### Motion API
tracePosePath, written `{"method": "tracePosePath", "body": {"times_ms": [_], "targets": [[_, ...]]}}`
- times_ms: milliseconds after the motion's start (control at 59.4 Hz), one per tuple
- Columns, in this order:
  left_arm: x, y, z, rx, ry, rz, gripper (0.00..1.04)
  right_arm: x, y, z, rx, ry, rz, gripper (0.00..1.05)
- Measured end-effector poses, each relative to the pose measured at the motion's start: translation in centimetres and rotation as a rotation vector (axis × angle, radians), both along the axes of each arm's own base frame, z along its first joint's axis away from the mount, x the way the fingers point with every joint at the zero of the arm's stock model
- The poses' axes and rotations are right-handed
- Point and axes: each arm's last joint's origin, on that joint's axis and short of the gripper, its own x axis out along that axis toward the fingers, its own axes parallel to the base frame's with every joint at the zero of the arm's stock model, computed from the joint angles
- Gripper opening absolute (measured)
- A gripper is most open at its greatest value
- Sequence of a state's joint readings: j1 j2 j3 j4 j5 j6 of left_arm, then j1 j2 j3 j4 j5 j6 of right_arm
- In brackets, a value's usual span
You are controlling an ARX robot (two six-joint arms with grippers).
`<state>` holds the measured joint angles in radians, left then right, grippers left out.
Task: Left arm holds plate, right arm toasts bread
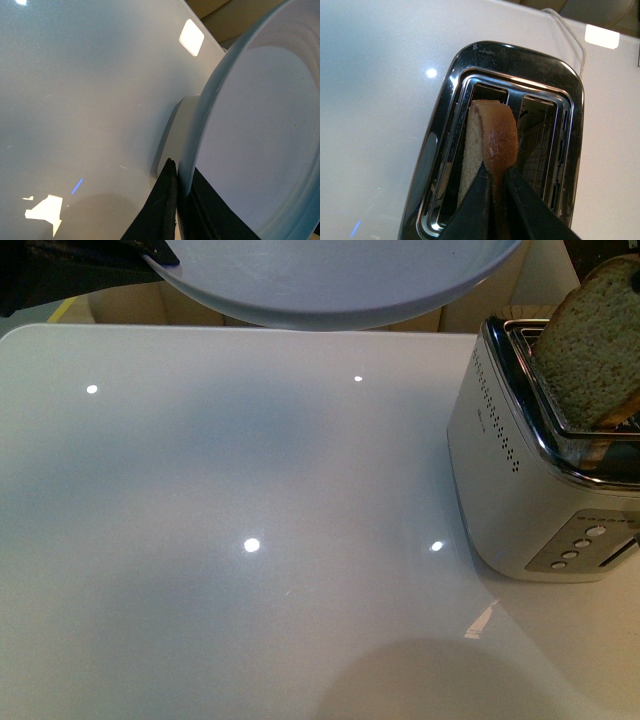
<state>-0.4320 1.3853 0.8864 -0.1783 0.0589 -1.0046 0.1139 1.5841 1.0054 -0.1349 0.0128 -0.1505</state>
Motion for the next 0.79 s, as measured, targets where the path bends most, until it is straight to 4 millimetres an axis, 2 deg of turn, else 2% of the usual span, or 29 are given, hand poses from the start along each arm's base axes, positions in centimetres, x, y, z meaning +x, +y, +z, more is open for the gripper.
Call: {"method": "tracePosePath", "body": {"times_ms": [84, 168, 337, 472, 505, 590, 724, 792], "targets": [[0.0, 0.0, 0.0, 0.0, 0.0, 0.0, 0.03, -0.4, -0.4, -0.2, 0.035, -0.005, -0.013, 0.28], [0.0, 0.0, 0.0, 0.0, 0.0, 0.0, 0.03, -1.0, -1.1, 0.5, 0.083, -0.054, -0.038, 0.43], [0.0, 0.0, 0.0, 0.0, 0.0, 0.001, 0.03, -3.5, -2.7, 3.8, 0.197, -0.235, -0.079, 0.73], [0.0, 0.0, 0.0, 0.0, 0.0, 0.0, 0.03, -6.1, -3.7, 5.6, 0.264, -0.322, -0.088, 0.95], [0.0, 0.0, 0.0, 0.0, 0.0, 0.0, 0.03, -6.6, -3.9, 5.8, 0.281, -0.333, -0.096, 0.97], [0.0, 0.0, 0.0, 0.0, 0.0, 0.0, 0.03, -7.8, -4.7, 5.9, 0.309, -0.35, -0.115, 0.95], [0.0, 0.0, 0.0, 0.0, 0.0, 0.0, 0.03, -11.1, -6.2, 5.5, 0.324, -0.434, -0.194, 0.96], [0.0, 0.0, 0.0, 0.0, 0.0, 0.0, 0.03, -11.7, -6.3, 5.4, 0.321, -0.448, -0.202, 0.96]]}}
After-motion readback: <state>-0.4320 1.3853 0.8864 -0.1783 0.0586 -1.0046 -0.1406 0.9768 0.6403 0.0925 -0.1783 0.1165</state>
